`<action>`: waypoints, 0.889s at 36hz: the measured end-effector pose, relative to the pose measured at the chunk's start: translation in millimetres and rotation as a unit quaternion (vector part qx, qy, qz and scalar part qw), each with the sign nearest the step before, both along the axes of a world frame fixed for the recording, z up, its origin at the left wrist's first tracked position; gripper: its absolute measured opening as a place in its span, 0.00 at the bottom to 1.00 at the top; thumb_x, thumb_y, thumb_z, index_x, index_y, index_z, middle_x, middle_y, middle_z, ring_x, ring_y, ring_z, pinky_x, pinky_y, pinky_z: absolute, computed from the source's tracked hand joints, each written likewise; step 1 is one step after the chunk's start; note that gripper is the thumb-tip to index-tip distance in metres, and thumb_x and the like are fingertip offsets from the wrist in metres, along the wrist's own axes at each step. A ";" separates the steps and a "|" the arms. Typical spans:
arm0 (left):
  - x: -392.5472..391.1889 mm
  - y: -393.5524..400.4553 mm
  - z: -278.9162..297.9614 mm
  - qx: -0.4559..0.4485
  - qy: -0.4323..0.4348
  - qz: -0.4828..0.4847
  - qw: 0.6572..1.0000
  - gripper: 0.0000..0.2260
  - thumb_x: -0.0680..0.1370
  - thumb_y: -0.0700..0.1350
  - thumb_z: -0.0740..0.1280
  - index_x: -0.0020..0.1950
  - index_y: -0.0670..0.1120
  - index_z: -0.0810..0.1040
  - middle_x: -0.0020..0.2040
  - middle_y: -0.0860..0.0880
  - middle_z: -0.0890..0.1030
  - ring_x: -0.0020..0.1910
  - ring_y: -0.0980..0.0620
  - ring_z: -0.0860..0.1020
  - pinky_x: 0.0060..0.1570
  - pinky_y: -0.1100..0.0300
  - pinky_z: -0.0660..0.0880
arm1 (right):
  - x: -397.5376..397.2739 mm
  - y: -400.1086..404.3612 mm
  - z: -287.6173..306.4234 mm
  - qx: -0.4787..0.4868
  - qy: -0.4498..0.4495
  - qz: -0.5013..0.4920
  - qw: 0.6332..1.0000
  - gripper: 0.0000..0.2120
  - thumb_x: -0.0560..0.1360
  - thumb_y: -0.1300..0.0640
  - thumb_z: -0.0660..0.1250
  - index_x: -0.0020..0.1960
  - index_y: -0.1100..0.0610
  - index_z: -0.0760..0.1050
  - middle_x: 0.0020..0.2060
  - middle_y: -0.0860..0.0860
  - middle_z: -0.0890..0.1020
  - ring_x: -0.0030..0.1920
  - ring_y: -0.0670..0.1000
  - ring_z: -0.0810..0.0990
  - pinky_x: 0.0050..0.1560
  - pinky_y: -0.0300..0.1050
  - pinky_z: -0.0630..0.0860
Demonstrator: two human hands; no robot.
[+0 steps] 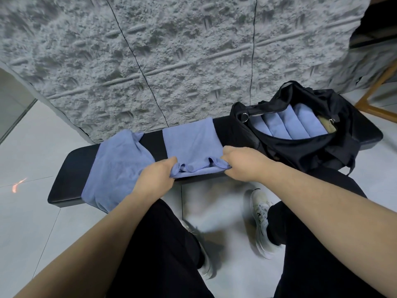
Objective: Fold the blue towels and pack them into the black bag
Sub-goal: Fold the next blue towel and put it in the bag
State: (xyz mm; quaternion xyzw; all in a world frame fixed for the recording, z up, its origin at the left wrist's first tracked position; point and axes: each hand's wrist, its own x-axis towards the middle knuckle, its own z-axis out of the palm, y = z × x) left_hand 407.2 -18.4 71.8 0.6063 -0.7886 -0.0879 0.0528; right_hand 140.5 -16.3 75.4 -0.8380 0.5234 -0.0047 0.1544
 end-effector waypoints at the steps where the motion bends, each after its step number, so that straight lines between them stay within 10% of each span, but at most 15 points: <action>1: -0.8 1.4 0.8 0.004 0.008 -0.004 1.000 0.19 0.70 0.31 0.63 0.36 0.51 0.57 0.29 0.51 0.64 0.28 0.48 0.64 0.30 0.54 0.58 | -0.7 -0.4 -0.8 -0.022 -0.012 0.009 1.000 0.09 0.76 0.57 0.61 0.38 0.50 0.66 0.43 0.48 0.68 0.44 0.53 0.68 0.42 0.46 0.63; 8: -1.3 4.1 5.0 0.039 -0.016 -0.036 0.998 0.14 0.76 0.38 0.62 0.61 0.48 0.69 0.34 0.54 0.68 0.34 0.47 0.69 0.31 0.55 0.61 | -1.1 -2.3 -1.6 0.017 -0.112 -0.012 0.994 0.04 0.74 0.62 0.62 0.42 0.56 0.67 0.40 0.51 0.76 0.45 0.56 0.73 0.45 0.51 0.70; 17: -1.3 1.3 3.0 0.052 -0.050 -0.052 0.996 0.18 0.71 0.68 0.69 0.51 0.60 0.69 0.38 0.58 0.74 0.38 0.55 0.73 0.34 0.59 0.68 | -3.5 3.2 4.9 0.012 -0.122 -0.001 0.992 0.18 0.74 0.46 0.68 0.37 0.50 0.60 0.31 0.48 0.70 0.35 0.53 0.70 0.34 0.46 0.64; 23: -8.5 0.3 -2.1 -0.018 -0.106 -0.022 0.994 0.13 0.73 0.47 0.65 0.33 0.50 0.63 0.32 0.52 0.68 0.32 0.50 0.70 0.28 0.59 0.58 | 1.1 -2.5 -5.8 0.026 0.042 0.009 0.999 0.15 0.75 0.56 0.64 0.35 0.51 0.60 0.35 0.47 0.67 0.40 0.55 0.71 0.32 0.43 0.63; 32: -15.2 -3.2 5.8 0.104 -0.086 -0.022 0.991 0.19 0.70 0.33 0.68 0.36 0.50 0.60 0.34 0.52 0.70 0.38 0.48 0.73 0.29 0.62 0.61 | -0.9 -6.5 -4.6 0.039 -0.049 0.014 0.998 0.12 0.71 0.68 0.59 0.49 0.55 0.74 0.52 0.48 0.73 0.51 0.54 0.73 0.52 0.50 0.72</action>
